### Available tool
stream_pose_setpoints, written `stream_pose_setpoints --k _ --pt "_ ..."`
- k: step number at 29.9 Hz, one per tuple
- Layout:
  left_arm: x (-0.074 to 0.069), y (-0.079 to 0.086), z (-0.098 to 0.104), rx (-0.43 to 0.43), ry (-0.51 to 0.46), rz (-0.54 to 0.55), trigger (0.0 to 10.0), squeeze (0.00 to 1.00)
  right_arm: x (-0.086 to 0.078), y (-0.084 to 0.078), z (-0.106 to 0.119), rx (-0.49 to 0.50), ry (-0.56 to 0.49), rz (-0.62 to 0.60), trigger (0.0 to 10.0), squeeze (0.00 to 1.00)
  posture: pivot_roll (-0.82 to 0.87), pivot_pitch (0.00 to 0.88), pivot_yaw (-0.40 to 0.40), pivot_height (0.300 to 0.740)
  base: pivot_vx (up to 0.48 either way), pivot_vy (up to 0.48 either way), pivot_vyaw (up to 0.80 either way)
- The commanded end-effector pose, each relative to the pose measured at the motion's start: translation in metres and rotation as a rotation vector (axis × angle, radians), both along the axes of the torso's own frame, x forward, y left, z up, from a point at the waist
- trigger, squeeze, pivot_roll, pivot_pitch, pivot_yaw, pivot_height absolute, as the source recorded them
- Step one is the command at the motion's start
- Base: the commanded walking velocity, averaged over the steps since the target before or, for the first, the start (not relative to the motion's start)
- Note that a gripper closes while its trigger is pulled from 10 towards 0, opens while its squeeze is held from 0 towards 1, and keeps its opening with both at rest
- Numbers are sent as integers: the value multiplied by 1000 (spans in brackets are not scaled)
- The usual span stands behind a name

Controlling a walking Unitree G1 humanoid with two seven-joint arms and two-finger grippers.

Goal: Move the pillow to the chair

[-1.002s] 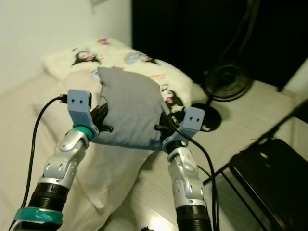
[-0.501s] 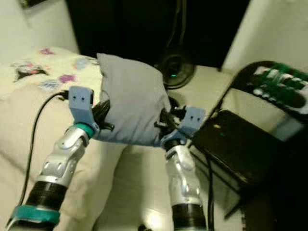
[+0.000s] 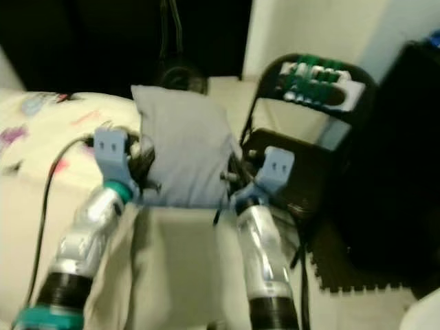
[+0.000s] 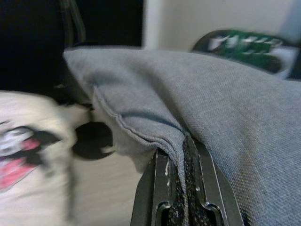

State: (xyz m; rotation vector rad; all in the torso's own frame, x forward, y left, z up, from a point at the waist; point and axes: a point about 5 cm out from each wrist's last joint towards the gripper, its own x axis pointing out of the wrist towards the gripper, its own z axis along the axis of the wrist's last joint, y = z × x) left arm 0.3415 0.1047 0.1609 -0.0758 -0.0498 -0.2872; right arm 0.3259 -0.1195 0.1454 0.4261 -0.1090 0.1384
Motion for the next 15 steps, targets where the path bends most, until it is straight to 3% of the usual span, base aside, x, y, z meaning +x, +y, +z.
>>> stream_pose_setpoints --k 1,15 --pt "-2 -5 6 9 -32 -20 10000 0 0 9 8 9 -37 37 10000 0 31 0 58 740 0 0 -800" --pt "-7 0 5 -26 -42 -27 10000 0 -1 11 5 5 -17 47 10000 0 31 0 39 740 0 0 -800"
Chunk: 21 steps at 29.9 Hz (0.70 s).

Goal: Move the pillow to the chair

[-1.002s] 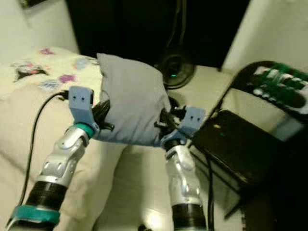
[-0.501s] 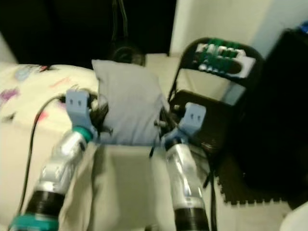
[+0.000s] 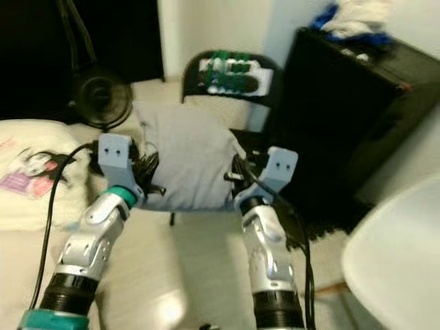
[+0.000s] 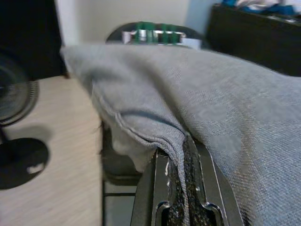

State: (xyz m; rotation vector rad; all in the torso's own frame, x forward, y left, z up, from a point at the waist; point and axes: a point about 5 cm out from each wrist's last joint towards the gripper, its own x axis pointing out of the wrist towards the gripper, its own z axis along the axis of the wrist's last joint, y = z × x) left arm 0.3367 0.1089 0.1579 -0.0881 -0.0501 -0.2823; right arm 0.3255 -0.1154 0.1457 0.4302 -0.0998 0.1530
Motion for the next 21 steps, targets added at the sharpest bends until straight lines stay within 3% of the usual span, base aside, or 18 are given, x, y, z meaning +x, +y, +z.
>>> stream_pose_setpoints --k 1,12,21 --pt "-3 -4 8 -13 -44 -31 10000 0 -1 6 5 2 -23 31 10000 0 31 0 39 740 0 0 -800" --pt "-6 -4 3 0 -28 -45 10000 0 -3 7 3 4 -17 30 10000 0 30 0 42 740 0 0 -703" --pt "-6 -8 4 -22 -17 -68 10000 0 -4 9 1 5 -8 37 10000 0 25 0 47 740 0 0 0"
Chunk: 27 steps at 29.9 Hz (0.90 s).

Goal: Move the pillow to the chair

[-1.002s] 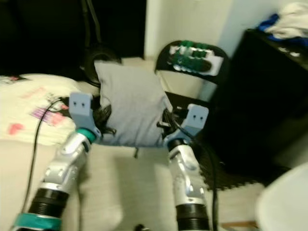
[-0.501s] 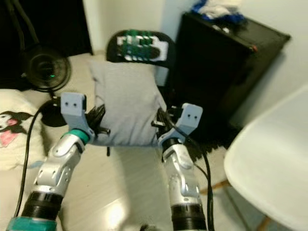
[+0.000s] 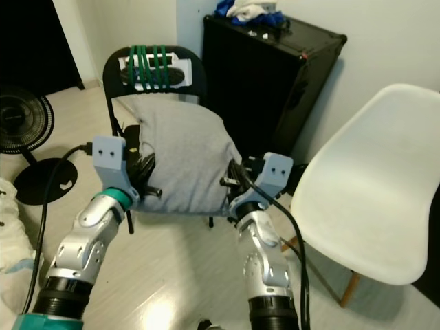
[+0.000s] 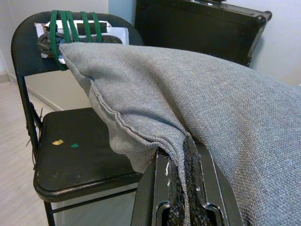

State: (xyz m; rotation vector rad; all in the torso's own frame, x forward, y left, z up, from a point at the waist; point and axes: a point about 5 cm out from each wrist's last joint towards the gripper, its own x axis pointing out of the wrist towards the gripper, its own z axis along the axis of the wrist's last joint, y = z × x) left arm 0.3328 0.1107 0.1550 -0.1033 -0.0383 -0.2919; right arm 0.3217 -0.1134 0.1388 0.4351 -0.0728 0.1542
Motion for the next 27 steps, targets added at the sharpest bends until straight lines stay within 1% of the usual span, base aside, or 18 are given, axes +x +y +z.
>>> stream_pose_setpoints --k 1,10,16,27 --pt "-2 -10 6 -11 -30 -60 10000 0 0 7 7 1 -32 30 10000 0 24 0 48 740 0 0 0" --pt "-3 -10 6 -21 -21 -63 10000 0 -2 7 5 -1 -18 27 10000 0 27 0 49 740 0 0 0" --pt "-3 -10 7 -30 -19 -64 10000 0 -2 10 3 1 -10 34 10000 0 29 2 49 740 256 0 0" --pt "-4 -10 6 -33 -16 -72 10000 0 -3 9 2 4 -3 27 10000 0 26 6 54 740 322 0 0"
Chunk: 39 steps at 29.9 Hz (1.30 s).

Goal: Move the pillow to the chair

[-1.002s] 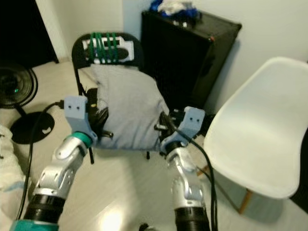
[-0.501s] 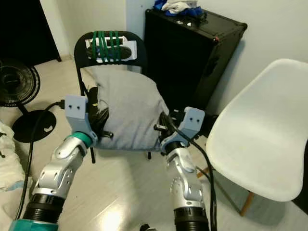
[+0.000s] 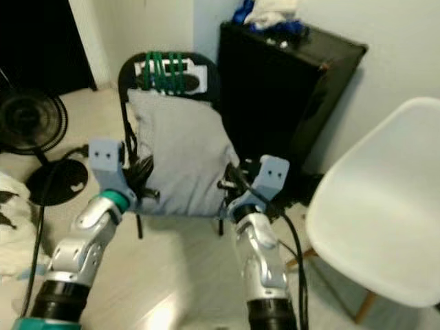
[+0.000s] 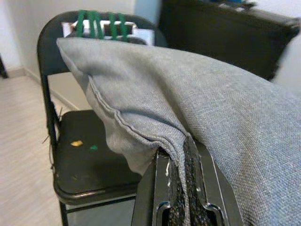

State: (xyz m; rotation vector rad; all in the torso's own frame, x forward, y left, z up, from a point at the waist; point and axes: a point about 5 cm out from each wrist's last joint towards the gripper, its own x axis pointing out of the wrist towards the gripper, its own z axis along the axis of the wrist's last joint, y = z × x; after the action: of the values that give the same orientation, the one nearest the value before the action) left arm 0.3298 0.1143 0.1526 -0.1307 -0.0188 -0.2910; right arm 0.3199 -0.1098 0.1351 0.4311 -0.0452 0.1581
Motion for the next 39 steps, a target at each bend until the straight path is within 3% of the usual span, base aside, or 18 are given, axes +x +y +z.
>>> stream_pose_setpoints --k 1,39 --pt "0 -13 9 -11 -41 -70 10000 0 -1 5 6 11 -27 17 10000 0 29 8 50 740 330 0 0" --pt "-3 -17 7 -2 -29 -88 10000 0 -3 6 -1 1 6 19 10000 0 21 13 56 740 331 0 0"
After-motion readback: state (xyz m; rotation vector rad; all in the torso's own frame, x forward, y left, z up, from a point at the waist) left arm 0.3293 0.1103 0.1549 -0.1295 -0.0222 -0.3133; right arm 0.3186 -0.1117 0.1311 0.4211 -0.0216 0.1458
